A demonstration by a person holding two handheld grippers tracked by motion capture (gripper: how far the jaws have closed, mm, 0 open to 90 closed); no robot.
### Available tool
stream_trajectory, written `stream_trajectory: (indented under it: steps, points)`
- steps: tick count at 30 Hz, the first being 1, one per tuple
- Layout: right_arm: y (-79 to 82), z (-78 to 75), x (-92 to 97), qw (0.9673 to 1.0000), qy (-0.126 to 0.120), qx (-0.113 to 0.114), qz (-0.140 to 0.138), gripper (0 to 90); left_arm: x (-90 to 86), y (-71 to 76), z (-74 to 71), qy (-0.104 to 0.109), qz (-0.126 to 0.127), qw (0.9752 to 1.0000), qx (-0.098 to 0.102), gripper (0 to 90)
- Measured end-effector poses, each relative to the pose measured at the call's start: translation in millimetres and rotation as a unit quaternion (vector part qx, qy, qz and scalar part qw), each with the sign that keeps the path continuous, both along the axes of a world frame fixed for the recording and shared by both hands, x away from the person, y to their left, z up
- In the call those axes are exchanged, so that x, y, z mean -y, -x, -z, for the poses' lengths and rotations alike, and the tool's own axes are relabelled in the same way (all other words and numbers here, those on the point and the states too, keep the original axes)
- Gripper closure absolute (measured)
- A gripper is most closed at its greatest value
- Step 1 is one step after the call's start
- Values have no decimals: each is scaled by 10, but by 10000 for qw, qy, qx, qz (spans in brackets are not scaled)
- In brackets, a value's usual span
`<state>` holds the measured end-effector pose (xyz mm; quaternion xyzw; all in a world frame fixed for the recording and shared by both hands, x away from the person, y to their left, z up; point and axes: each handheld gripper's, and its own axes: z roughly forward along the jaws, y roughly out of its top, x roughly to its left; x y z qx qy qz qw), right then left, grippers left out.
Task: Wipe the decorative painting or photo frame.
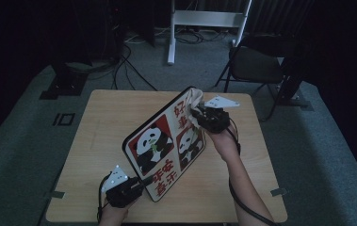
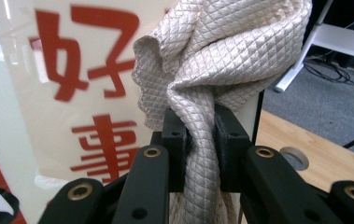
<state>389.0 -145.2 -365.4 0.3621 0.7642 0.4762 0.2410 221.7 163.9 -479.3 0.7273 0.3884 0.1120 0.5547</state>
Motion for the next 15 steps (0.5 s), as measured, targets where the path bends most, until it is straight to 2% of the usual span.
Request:
stream_trajectory:
  steps: [15]
  points:
    - [-10, 241, 82, 9997, 93, -222, 75, 772, 4, 1, -5, -23, 3, 10000, 1, 780]
